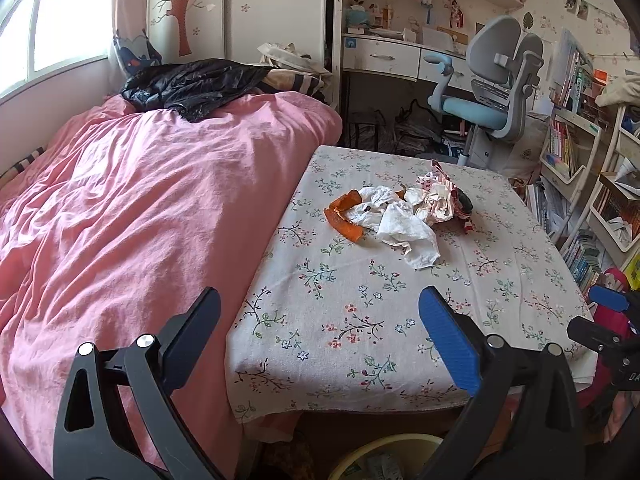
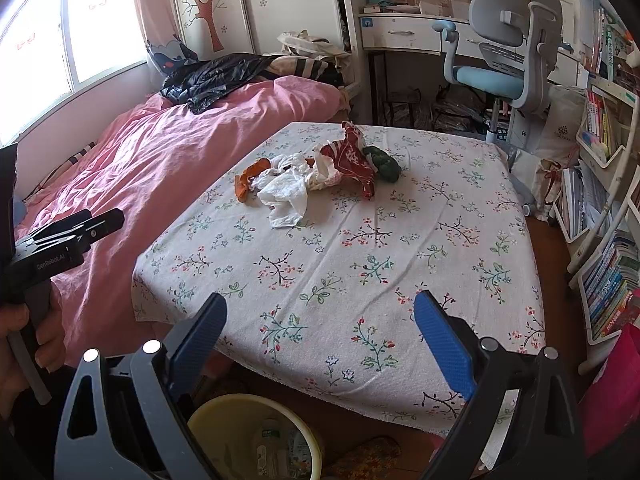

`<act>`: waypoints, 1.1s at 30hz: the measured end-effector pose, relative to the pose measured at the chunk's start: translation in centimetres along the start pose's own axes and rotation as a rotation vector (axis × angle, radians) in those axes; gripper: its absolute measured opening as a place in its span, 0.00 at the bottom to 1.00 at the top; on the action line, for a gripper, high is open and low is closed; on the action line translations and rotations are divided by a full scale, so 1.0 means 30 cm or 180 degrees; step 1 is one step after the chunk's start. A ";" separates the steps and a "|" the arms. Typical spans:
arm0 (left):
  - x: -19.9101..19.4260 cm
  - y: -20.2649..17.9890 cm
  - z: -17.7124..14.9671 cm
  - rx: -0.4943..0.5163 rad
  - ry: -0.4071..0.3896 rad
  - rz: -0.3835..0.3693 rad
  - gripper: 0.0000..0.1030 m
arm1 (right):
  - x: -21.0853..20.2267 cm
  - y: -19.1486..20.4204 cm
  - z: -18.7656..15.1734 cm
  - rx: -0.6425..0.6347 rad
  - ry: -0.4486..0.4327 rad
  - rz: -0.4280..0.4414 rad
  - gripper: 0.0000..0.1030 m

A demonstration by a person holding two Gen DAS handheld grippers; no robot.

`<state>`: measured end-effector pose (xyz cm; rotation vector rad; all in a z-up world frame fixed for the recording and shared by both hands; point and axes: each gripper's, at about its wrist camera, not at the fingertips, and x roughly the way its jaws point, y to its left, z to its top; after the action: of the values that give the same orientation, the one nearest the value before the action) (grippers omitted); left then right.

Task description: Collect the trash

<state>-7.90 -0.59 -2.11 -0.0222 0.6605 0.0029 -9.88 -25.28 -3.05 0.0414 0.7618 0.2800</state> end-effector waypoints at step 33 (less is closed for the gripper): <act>-0.002 -0.005 0.001 -0.0006 0.0002 0.0007 0.93 | 0.004 0.011 -0.008 -0.0032 0.0013 -0.0009 0.88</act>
<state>-7.91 -0.73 -2.05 -0.0235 0.6610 0.0056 -10.03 -24.95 -3.26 0.0302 0.7643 0.2814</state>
